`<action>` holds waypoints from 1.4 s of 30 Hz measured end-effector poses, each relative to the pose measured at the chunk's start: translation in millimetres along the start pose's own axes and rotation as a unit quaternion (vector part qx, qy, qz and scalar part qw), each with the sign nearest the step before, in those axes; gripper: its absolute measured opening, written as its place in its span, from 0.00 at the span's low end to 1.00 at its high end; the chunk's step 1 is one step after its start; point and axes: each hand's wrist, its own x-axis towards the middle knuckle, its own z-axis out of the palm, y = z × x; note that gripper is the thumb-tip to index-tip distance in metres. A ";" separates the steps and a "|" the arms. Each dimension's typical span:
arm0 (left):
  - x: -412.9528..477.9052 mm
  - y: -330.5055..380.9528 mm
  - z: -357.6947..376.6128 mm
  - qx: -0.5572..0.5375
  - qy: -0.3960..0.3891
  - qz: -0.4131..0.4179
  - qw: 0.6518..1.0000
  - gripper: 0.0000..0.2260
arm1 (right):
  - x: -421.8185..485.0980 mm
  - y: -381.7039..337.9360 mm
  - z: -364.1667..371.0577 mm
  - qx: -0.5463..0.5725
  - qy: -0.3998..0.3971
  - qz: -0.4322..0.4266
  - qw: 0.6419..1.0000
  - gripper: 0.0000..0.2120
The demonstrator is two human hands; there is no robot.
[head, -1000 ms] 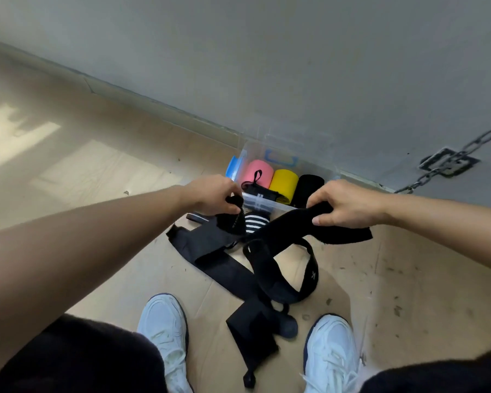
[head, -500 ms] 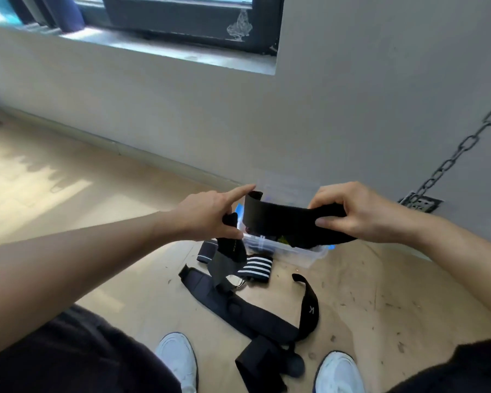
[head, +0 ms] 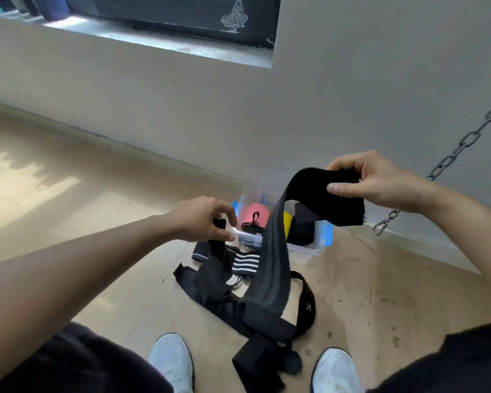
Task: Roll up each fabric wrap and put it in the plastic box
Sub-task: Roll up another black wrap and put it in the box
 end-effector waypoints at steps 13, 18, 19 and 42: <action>8.9 47.7 -6.5 -0.242 -0.013 0.105 0.965 0.30 | 9.3 -10.6 46.1 0.057 -0.150 0.022 0.987 0.05; 15.5 48.0 -12.2 -0.169 -0.022 0.129 0.977 0.05 | 11.0 -10.1 49.7 0.040 -0.172 0.020 0.984 0.05; 15.9 44.6 -16.3 -0.154 -0.024 0.124 0.980 0.05 | 11.6 -7.5 49.7 0.032 -0.170 0.026 0.985 0.05; 7.4 -48.4 -36.4 0.040 -0.014 -0.033 0.999 0.12 | 29.3 68.1 35.0 -0.090 -0.244 0.192 0.946 0.15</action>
